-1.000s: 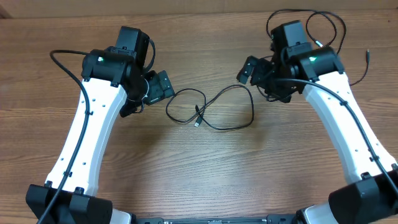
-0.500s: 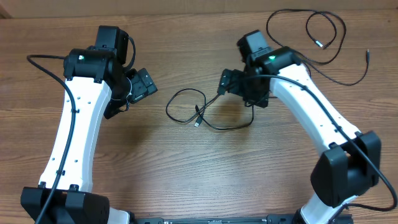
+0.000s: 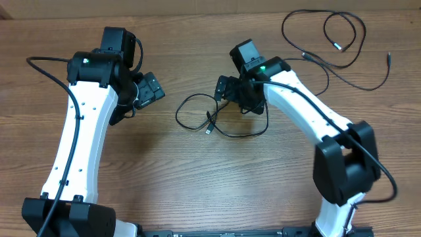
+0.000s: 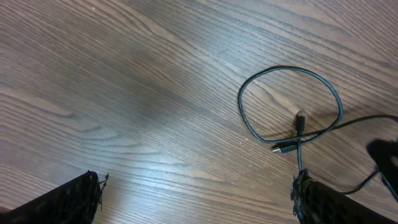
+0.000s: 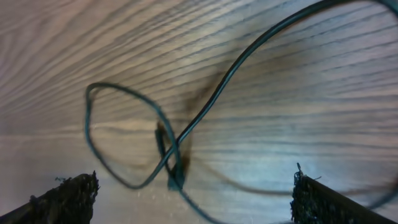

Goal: Untangle cables

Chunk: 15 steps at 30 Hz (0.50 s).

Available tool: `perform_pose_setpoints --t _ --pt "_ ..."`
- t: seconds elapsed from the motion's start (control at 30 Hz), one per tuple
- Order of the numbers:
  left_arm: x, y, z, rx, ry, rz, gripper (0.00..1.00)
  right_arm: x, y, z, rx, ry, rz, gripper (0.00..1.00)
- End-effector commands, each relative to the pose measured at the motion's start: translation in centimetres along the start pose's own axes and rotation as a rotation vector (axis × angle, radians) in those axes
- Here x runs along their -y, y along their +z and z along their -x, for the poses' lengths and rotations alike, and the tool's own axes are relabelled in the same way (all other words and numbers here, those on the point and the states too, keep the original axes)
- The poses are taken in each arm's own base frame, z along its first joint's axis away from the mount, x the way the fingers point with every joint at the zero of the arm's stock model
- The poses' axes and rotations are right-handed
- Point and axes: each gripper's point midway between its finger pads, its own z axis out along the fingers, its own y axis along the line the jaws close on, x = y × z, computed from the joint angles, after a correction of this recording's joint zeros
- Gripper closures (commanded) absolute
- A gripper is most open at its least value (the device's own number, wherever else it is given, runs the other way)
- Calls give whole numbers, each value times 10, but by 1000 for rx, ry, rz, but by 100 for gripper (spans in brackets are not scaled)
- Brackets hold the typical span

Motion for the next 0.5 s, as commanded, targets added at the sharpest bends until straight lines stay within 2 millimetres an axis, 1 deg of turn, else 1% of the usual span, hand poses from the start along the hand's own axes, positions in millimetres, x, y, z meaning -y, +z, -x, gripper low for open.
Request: perform_pose_setpoints --t 0.0,0.1,0.17,0.3,0.43,0.47 --pt "-3 4 0 0 12 32 0 -4 21 -13 -63 -15 15 0" --pt "-2 4 0 4 11 29 0 -15 32 -21 -95 -104 52 0" --pt "-2 4 2 8 11 25 0 -19 40 -25 -102 -134 51 4" --pt "0 4 1 6 11 18 1 -26 48 -29 -96 -158 54 27" --pt "-1 4 1 3 11 20 0 -27 51 -19 -23 -181 15 38" --pt "-1 4 0 2 11 21 0 -26 51 -17 -10 -183 8 43"
